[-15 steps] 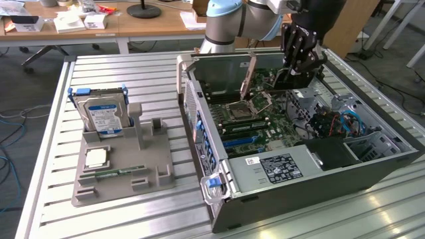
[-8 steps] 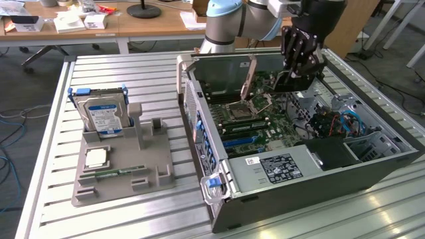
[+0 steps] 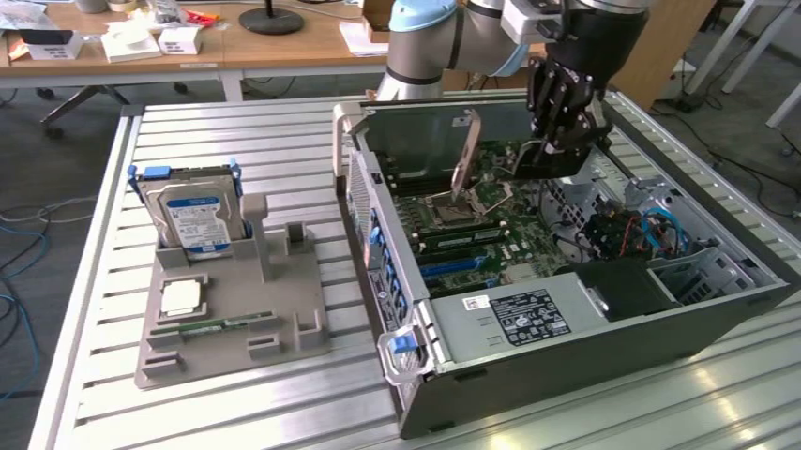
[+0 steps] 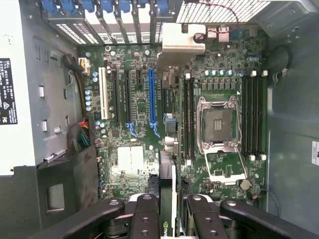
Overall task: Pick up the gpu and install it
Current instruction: 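Insert the gpu into the slot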
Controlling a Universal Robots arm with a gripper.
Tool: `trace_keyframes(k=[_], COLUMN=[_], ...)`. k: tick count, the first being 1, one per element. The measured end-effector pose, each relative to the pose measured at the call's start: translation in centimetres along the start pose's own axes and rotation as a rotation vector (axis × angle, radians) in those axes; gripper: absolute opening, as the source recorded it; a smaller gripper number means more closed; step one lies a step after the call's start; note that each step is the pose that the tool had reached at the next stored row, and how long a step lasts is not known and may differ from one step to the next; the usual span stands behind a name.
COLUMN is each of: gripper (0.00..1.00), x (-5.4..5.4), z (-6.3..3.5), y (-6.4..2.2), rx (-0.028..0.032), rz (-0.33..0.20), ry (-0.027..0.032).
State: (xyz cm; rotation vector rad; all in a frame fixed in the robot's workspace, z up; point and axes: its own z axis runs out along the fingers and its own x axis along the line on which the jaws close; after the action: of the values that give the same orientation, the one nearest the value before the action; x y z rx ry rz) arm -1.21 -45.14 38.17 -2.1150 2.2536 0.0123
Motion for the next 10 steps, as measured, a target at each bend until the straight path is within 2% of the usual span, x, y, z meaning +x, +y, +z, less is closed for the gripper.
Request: trace_keyframes(k=[6,10], gripper=[0.26,0.26], x=[0.06,0.07], z=[0.78,0.84], y=[0.03,0.04], rx=[0.0000,-0.0001], rz=[0.000,0.000], ry=[0.0000,0.0001])
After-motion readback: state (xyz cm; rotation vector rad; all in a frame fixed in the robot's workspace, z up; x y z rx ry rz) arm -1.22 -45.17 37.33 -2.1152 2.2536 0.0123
